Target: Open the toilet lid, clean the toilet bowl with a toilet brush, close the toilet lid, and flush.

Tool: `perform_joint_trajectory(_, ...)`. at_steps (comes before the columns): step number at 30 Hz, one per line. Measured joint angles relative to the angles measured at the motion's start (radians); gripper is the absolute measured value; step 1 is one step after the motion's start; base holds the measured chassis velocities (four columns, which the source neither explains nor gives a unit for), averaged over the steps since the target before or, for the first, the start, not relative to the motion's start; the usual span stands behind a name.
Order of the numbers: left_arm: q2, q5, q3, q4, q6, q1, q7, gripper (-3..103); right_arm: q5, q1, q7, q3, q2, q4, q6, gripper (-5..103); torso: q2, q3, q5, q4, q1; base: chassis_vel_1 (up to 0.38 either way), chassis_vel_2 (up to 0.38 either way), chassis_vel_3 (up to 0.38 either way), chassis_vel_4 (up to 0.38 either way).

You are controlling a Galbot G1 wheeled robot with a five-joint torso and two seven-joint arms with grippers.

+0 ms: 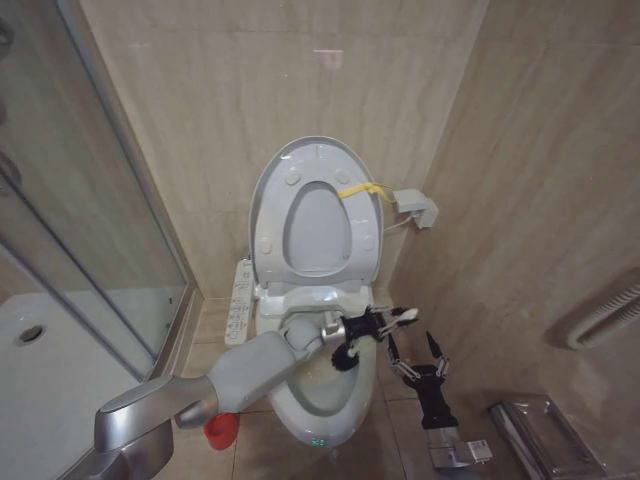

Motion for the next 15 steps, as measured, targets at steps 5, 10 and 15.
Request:
perform_joint_trajectory(5,0.005,-0.012,-0.039,-0.055,-0.001,0.013,-0.006,22,-0.002,-0.002,-0.001,0.0,-0.003,-0.003,0.0,100,0.0,0.0,0.0,0.0007,0.0,0.007,0.014,0.005,0.01)
perform_joint_trajectory(10,0.008,-0.033,-0.038,-0.102,0.006,0.001,-0.014,22,-0.003,-0.002,0.0,0.003,-0.001,0.001,0.0,100,0.0,-0.001,-0.0002,-0.0018,0.0,0.023,-0.005,-0.012,-0.03)
perform_joint_trajectory(15,0.06,-0.029,-0.005,-0.037,0.005,0.031,-0.013,22,-0.001,-0.004,0.0,0.001,-0.01,0.006,0.0,100,0.0,0.0,0.0003,0.0016,0.0,0.0,0.0,0.0,0.0)
